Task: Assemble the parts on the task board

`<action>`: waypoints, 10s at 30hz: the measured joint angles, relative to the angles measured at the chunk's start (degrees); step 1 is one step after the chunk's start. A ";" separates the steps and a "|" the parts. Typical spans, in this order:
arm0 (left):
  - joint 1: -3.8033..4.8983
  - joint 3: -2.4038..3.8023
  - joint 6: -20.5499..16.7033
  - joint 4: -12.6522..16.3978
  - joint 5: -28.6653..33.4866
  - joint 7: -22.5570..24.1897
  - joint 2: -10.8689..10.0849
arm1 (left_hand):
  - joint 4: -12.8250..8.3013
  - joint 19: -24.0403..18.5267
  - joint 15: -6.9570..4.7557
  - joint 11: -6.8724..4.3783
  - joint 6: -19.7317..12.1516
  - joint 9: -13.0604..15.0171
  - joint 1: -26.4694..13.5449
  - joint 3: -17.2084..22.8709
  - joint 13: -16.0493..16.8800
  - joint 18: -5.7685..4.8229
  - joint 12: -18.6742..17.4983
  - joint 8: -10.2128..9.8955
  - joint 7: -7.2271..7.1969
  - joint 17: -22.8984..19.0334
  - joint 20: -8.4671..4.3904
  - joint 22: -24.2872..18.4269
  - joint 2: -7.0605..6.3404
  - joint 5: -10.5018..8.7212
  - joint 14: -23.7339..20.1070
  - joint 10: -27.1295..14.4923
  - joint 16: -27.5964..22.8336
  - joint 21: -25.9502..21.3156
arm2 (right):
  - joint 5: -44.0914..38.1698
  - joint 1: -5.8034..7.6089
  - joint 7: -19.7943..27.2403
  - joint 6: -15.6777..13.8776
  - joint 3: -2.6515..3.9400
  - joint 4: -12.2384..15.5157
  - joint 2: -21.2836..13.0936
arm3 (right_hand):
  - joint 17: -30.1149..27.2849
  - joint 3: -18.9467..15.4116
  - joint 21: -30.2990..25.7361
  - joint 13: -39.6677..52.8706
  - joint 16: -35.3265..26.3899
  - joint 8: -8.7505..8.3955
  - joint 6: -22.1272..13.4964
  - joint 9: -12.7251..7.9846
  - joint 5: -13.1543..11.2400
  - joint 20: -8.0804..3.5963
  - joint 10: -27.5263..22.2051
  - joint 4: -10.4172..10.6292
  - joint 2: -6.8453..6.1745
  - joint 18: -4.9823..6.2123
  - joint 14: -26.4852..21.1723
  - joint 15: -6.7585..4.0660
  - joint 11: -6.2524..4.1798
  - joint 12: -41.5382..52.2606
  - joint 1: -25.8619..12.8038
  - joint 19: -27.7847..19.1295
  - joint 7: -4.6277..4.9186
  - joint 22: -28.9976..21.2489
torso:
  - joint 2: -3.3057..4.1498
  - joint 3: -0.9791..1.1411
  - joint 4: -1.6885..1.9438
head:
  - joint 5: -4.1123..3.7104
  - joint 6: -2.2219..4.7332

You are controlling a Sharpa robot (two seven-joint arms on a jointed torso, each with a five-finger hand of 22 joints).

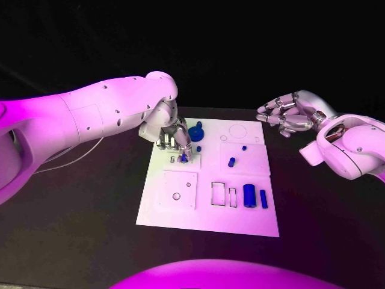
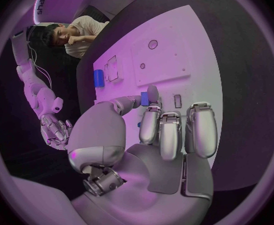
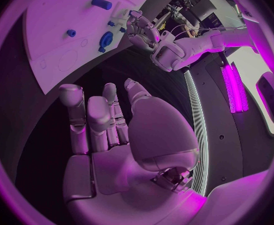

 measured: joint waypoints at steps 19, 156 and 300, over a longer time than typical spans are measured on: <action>-0.56 -0.28 -0.50 -1.36 -2.12 -0.02 0.81 | -0.48 0.00 0.00 0.00 -0.22 2.60 -1.19 -0.48 0.12 0.00 0.00 -0.23 -0.22 -0.01 0.00 -0.01 1.82 -1.81 0.00 0.00 0.00 0.00 | -0.40 -0.05 0.02 0.00 0.00 0.15 0.00 | -0.01 0.00 0.00 0.00 0.00 0.00 0.00 0.00 0.00 0.00 0.00 0.00 0.00 0.00 0.00 0.00 0.00 0.00 0.00 0.00 0.00 0.00 | -0.04 0.01 -0.03 | 0.02 -0.20; -1.52 -0.96 -0.51 -3.18 -5.21 -0.03 1.74 | 6.05 0.20 -0.40 -0.14 4.32 9.60 -4.00 -23.62 0.79 0.00 0.00 -6.99 -2.03 0.03 -0.20 0.03 -0.59 -2.40 -0.02 0.13 0.00 -0.22 | -0.95 -0.06 0.15 0.03 0.00 0.81 -0.22 | -0.20 -0.16 -0.71 -0.26 -0.44 0.00 0.00 -0.10 0.22 0.00 0.00 0.16 -0.23 0.00 0.00 0.00 0.00 0.00 -0.23 0.00 0.00 -0.40 | -0.09 -0.02 0.03 | -0.35 -0.57; -4.51 4.86 -28.28 6.11 -16.09 0.45 -8.49 | 8.57 -1.54 1.65 1.64 -1.06 -6.24 23.37 -15.60 -24.46 0.90 -19.08 -7.55 1.24 0.01 1.53 -1.39 -0.81 -1.61 0.19 -12.27 -0.23 -3.48 | -1.57 -1.53 0.92 -0.03 -0.06 -0.67 0.07 | -0.19 -0.01 -0.94 -0.46 -0.67 0.23 -0.37 -0.13 0.22 0.00 0.00 0.32 -0.23 0.00 0.00 0.00 0.00 0.00 -0.23 0.00 -0.03 -0.48 | -0.13 -0.04 0.18 | 0.20 1.15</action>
